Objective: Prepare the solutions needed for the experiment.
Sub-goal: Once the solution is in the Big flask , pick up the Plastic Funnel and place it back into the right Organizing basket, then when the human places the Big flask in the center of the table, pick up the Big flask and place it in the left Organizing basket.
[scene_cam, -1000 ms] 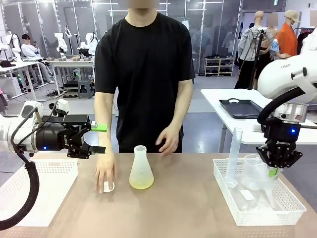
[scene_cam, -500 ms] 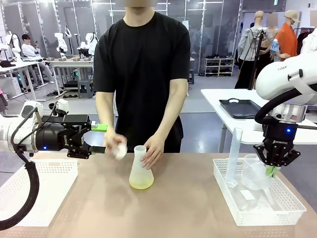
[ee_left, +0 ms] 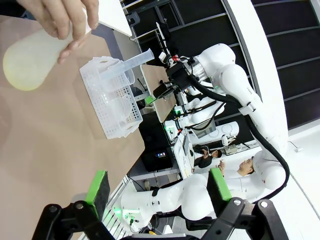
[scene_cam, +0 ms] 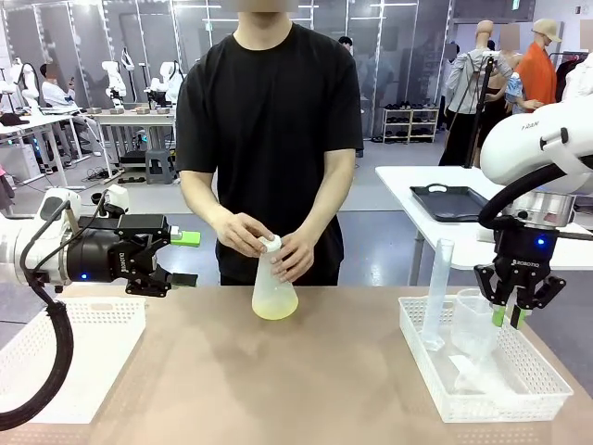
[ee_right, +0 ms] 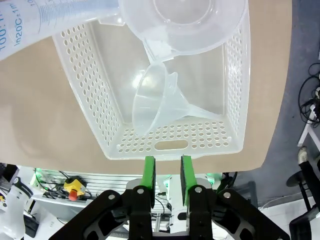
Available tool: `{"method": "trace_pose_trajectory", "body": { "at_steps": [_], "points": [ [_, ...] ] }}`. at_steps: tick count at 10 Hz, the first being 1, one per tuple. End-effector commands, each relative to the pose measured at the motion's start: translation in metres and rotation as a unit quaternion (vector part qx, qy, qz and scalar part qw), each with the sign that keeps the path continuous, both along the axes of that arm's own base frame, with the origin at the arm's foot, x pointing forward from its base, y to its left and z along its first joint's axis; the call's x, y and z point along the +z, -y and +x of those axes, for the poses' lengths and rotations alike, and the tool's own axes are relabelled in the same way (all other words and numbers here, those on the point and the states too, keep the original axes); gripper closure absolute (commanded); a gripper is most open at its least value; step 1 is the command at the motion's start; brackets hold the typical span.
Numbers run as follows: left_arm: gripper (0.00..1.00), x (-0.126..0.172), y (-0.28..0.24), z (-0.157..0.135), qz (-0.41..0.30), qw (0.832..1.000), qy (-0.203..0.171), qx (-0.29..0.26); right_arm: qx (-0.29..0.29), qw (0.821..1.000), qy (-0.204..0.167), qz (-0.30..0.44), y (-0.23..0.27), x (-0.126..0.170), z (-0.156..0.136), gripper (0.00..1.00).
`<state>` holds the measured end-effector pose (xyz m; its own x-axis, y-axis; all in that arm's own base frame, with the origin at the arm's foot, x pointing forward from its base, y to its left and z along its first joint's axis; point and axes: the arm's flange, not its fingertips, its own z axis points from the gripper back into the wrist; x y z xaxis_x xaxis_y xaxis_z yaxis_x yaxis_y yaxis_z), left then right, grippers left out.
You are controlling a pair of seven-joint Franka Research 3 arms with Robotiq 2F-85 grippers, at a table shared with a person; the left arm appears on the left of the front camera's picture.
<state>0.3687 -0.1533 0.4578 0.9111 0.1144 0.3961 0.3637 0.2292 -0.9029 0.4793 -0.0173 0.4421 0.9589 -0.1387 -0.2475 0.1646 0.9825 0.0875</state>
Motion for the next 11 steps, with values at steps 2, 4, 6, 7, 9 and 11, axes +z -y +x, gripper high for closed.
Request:
{"method": "trace_pose_trajectory", "body": {
  "at_steps": [2, 4, 6, 7, 9, 11],
  "points": [
    [0.0, 0.0006, 0.0028, -0.0018, -0.014, 1.0, -0.007, 0.003, 0.0, 1.0, 0.0, 0.0, 0.0, 0.0, 0.0, 0.72],
    [0.0, 0.0006, 0.0028, -0.0018, -0.014, 1.0, -0.007, 0.003, 0.0, 1.0, 0.0, 0.0, 0.0, 0.0, 0.0, 0.72],
    [0.0, 0.0006, 0.0028, -0.0018, -0.014, 1.0, -0.007, 0.003, 0.0, 1.0, 0.0, 0.0, 0.0, 0.0, 0.0, 0.72],
    [0.0, 0.0006, 0.0028, -0.0018, -0.014, 1.0, -0.007, 0.003, 0.0, 1.0, 0.0, 0.0, 0.0, 0.0, 0.0, 0.72],
    [0.0, 0.0006, 0.0028, -0.0018, -0.014, 1.0, -0.007, 0.003, 0.0, 1.0, 0.0, 0.0, 0.0, 0.0, 0.0, 0.72],
    [0.0, 0.0006, 0.0028, -0.0018, -0.014, 1.0, -0.007, 0.003, 0.0, 1.0, 0.0, 0.0, 0.0, 0.0, 0.0, 0.72]
  ]
}}
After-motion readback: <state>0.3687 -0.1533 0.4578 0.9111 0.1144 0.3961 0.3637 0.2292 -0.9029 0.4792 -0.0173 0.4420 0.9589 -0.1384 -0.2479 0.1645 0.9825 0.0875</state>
